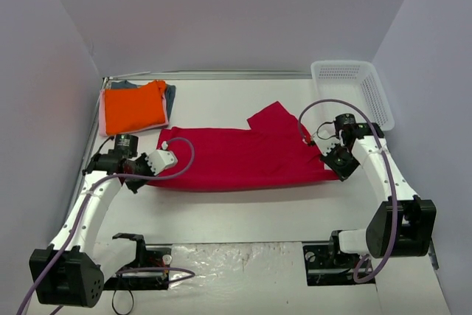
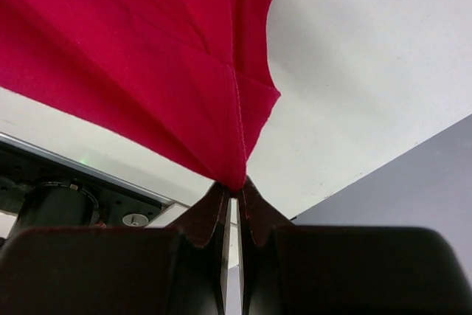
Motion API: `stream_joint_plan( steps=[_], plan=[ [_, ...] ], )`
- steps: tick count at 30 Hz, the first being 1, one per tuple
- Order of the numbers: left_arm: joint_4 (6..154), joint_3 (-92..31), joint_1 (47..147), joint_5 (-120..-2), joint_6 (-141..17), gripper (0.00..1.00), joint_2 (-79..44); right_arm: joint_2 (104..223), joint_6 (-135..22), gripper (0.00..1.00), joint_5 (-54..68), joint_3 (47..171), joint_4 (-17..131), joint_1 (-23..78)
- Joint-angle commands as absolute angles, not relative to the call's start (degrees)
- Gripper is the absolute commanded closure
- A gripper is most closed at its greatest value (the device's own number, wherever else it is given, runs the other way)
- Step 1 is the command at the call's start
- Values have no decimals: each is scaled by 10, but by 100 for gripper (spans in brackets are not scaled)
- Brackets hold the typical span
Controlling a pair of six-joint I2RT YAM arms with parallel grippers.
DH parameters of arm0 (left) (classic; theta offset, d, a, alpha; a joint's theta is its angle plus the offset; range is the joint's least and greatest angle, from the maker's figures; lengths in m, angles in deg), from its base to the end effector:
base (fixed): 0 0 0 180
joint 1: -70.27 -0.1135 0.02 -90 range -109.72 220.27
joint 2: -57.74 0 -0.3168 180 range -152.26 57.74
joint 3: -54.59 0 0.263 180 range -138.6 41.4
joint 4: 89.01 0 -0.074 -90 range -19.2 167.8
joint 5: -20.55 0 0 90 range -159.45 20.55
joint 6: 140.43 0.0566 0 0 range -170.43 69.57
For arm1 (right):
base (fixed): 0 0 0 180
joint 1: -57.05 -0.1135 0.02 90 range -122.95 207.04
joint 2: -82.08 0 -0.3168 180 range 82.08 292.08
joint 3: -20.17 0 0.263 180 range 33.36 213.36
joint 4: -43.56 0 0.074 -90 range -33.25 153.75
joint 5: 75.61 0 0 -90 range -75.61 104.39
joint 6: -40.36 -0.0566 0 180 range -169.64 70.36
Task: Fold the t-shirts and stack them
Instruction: Fold the flattened tshirt in 1/3 of the way
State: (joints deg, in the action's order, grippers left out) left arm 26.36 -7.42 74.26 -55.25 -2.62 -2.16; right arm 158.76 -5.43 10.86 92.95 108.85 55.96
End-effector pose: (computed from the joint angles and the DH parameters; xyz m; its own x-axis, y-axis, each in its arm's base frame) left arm 0.1820 -0.0266 0.2829 -0.4607 0.7522 -0.4711 0.7769 0.5985 0.1957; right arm 0.2557 0.0083 0.2819 -0.6414 -0.7083 -0.2948 -0.6810 0.7026 -0.2065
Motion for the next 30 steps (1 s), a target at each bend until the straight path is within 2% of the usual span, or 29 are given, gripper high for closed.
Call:
stream_joint_plan(
  steps=[1, 6, 8, 12, 14, 15, 16, 18, 19, 20, 21, 22, 30],
  plan=[
    [221, -96, 737, -552, -10, 98, -2, 1565, -36, 100, 118, 923, 1143, 567],
    [183, -95, 736, -535, 5, 96, -1, 1563, -31, 100, 109, 909, 1156, 568],
    [161, -94, 736, -521, 25, 86, 3, 1561, -22, 100, 103, 901, 1169, 568],
    [104, -95, 738, -501, 49, 83, 12, 1551, -9, 100, 89, 896, 1194, 568],
    [72, -97, 737, -492, 57, 75, 13, 1546, -9, 100, 80, 901, 1201, 568],
    [62, -98, 737, -480, 63, 72, 16, 1542, -5, 97, 75, 905, 1206, 568],
    [53, -98, 738, -475, 70, 69, 18, 1541, -1, 84, 70, 907, 1215, 568],
    [46, -97, 738, -473, 72, 66, 27, 1543, 5, 76, 62, 917, 1221, 568],
    [49, -97, 738, -474, 68, 66, 31, 1544, 5, 66, 63, 922, 1222, 568],
    [64, -98, 737, -473, 62, 65, 34, 1546, 6, 63, 63, 931, 1223, 568],
    [74, -102, 737, -474, 54, 66, 36, 1551, 9, 50, 61, 937, 1226, 568],
    [84, -105, 737, -476, 38, 66, 35, 1555, 10, 45, 60, 943, 1229, 568],
    [242, -143, 730, -479, -94, 64, -66, 1600, 3, 46, 41, 1026, 1212, 568]
  ],
)
